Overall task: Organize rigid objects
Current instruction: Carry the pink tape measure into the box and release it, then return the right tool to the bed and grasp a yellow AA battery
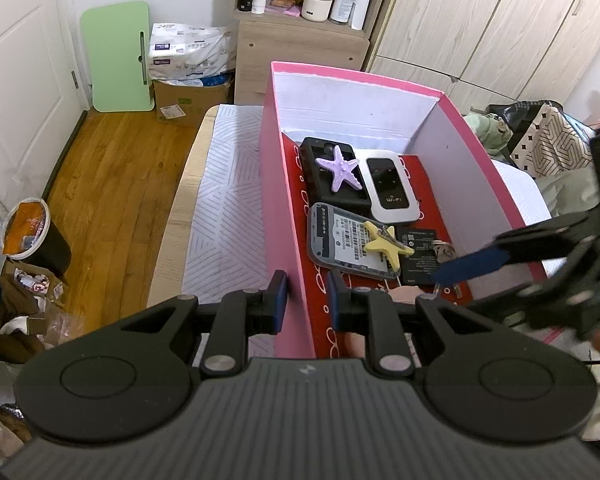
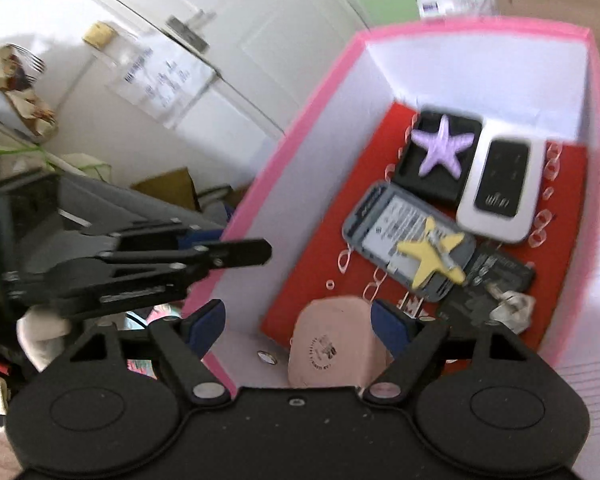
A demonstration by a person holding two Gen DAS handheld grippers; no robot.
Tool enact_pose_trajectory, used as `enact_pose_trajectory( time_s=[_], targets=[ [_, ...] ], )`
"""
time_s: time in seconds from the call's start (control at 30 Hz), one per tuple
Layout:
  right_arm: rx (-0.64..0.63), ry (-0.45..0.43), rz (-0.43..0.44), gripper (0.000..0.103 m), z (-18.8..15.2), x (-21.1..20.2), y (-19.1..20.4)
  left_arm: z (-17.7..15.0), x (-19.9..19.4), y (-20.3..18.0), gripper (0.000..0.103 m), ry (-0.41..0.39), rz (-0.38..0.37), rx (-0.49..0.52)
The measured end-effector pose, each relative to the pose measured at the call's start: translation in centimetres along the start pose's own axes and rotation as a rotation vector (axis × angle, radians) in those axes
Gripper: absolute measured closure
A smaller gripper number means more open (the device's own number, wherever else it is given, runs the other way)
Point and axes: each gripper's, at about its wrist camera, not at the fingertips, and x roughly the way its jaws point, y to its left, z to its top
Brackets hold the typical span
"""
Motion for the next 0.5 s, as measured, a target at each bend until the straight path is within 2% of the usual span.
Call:
enact_pose_trajectory(
  time_s=[0.13,0.27,0.4,0.5],
  targets=[
    [-0.060,-0.138,0.022,0.020,-1.0,-4.0,0.1,0.0,0.0,0.0,0.085,0.001,0.002,-0.001],
    [-0.112,-0.292,-0.065,0.020,-2.4,-8.2,-0.9,0.0,0.0,0.0,0.085,0.001,0.004,-0.002],
    [-0.151,-0.409,-0.209,0.020,-4.1,-11.7,-2.6,0.0,0.0,0.0,0.085,0.000,0.009,-0.002],
    [-0.119,-0.505,-0.401,0.020,-5.3,-13.5,-4.4,-0.1,0.0,-0.1,0.085,0.000,0.014,-0.008]
  ],
)
